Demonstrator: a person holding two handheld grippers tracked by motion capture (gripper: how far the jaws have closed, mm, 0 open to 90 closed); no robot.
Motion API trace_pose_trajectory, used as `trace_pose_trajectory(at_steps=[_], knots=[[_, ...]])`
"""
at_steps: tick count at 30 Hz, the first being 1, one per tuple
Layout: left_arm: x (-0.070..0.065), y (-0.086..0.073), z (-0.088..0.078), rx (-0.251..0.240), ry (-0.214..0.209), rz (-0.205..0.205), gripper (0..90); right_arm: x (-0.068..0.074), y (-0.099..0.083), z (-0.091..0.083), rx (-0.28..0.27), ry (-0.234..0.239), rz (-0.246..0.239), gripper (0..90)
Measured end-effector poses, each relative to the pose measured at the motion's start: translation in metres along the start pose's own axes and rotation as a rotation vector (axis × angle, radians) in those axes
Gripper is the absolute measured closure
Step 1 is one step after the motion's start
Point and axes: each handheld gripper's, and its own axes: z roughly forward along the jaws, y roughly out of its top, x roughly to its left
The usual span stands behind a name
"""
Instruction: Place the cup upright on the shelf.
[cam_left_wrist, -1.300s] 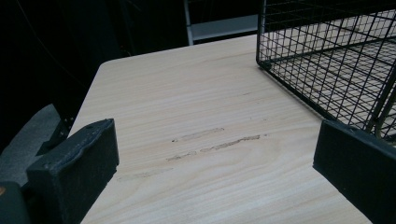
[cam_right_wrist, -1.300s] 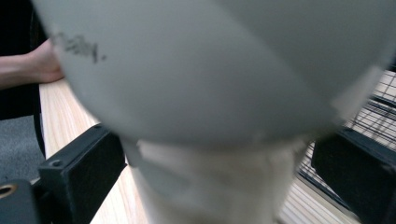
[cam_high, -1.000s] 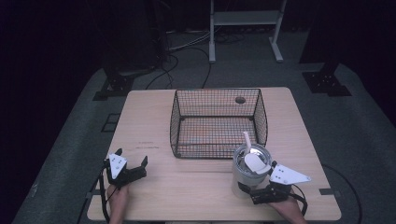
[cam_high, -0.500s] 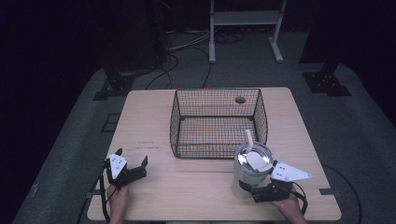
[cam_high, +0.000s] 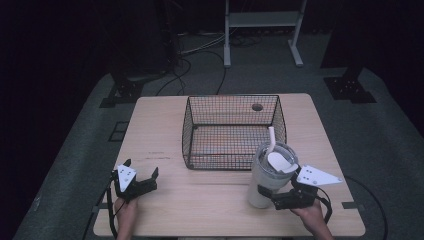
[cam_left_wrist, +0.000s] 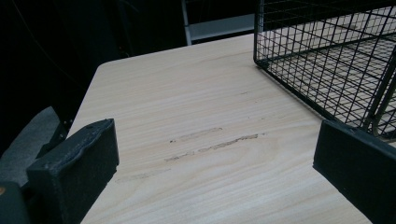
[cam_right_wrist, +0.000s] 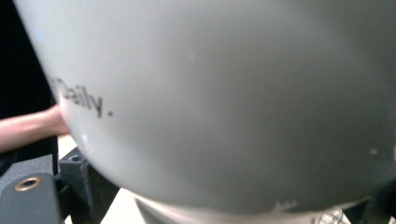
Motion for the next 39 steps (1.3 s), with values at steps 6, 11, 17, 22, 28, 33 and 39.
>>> trace_pose_trajectory(at_steps=[6,11,17,22,28,33,39], knots=[[0.000,0.000,0.000,0.003,-0.001,0.003,0.0,0.000,0.031,0.006,-0.010,0.025,-0.046,8.9],[0.000,0.000,0.000,0.001,-0.003,0.001,0.0,0.001,0.051,0.016,0.004,0.041,-0.071,8.9],[0.000,0.000,0.000,-0.001,-0.004,-0.005,0.0,0.001,0.076,0.029,0.001,0.062,-0.079,8.9],[0.001,0.000,0.000,-0.002,-0.004,-0.005,0.0,-0.003,0.101,0.042,-0.006,0.070,-0.088,8.9],[0.001,0.000,0.000,-0.004,-0.005,-0.003,0.0,-0.010,0.121,0.058,-0.001,0.059,-0.095,8.9],[0.002,0.000,0.000,-0.004,-0.005,-0.003,0.0,-0.023,0.137,0.077,0.001,0.049,-0.114,8.9],[0.002,0.000,0.000,-0.005,-0.008,-0.005,0.0,-0.032,0.148,0.095,0.003,0.043,-0.112,8.9]])
